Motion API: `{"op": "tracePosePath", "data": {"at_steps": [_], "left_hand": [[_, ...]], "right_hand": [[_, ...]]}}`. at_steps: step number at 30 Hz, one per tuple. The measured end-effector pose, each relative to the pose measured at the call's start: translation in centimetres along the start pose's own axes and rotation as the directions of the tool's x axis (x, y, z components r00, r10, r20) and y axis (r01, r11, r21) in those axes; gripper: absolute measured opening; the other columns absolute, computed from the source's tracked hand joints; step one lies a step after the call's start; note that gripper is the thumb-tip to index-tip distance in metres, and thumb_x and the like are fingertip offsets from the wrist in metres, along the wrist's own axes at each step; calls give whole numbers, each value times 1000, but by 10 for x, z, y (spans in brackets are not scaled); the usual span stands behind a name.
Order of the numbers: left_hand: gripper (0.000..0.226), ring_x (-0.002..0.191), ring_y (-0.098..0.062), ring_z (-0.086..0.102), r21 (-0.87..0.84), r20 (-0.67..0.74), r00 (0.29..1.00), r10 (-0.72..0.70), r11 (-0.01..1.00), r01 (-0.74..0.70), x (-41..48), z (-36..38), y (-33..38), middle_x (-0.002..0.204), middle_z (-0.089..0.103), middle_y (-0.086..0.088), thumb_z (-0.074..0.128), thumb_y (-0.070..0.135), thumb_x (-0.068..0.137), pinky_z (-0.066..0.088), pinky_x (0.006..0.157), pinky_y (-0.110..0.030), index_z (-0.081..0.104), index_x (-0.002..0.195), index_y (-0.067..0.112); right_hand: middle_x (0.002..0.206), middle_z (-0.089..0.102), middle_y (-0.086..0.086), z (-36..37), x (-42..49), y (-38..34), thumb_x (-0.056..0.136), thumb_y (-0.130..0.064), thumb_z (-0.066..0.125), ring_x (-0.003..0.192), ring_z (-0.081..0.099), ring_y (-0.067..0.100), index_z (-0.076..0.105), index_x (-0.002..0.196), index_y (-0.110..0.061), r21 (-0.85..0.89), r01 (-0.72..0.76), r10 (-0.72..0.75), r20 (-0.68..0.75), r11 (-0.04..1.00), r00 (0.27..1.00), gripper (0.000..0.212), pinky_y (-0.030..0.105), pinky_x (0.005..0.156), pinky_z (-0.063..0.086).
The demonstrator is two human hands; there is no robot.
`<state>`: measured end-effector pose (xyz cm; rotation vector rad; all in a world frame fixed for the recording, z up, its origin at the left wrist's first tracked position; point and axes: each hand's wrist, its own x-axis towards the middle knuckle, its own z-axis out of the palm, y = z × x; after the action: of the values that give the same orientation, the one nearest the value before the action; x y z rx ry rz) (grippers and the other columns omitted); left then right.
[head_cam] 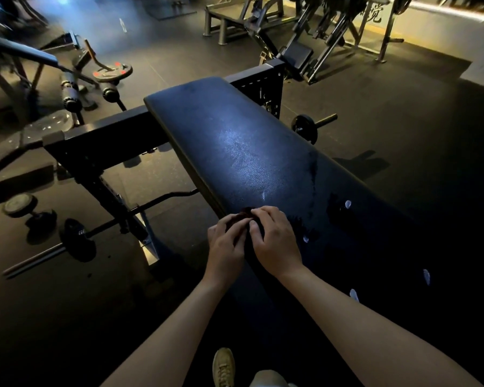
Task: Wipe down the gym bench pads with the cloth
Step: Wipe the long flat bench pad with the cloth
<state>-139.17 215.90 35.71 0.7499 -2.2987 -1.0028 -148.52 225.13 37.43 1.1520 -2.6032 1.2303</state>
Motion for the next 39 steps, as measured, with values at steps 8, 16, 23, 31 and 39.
{"op": "tracePosePath", "data": {"at_steps": [8,16,23,31,39], "left_hand": [[46,119,-13,35,-82,-132,968,-215,975,205,42,-15,-13,137,49,9,52,17,104,24,102,-24,47,149,25],[34,130,-20,45,-100,-124,963,-239,969,227,15,9,0,140,52,-2,53,17,102,25,107,-22,61,135,21],[32,125,-17,52,-132,-131,970,-206,973,189,-22,14,18,130,55,1,56,19,101,39,113,-39,64,132,20],[39,134,-11,47,-186,-112,989,-94,980,72,-5,1,53,143,54,0,52,18,104,36,114,-28,55,142,17],[31,107,3,61,-285,30,989,-143,947,145,31,-3,53,119,68,10,45,25,107,45,93,-16,63,132,26]], "right_hand": [[121,61,-5,4,2,-1,95,-41,43,115,54,15,63,129,-19,-72,-1,5,50,997,999,46,39,101,39],[119,64,0,-2,0,-5,92,-39,40,112,57,20,66,123,-15,-20,-18,19,45,1000,999,47,40,99,42],[119,65,5,-23,-28,2,93,-26,50,111,58,23,64,126,-8,43,33,-37,92,998,995,40,33,102,44],[132,59,-8,-43,-17,-4,98,-23,58,117,54,0,53,144,-18,315,-138,106,117,939,987,47,8,100,38],[129,53,11,-35,32,-2,94,-9,57,120,53,25,55,142,-21,186,-172,146,145,967,979,49,19,100,35]]}}
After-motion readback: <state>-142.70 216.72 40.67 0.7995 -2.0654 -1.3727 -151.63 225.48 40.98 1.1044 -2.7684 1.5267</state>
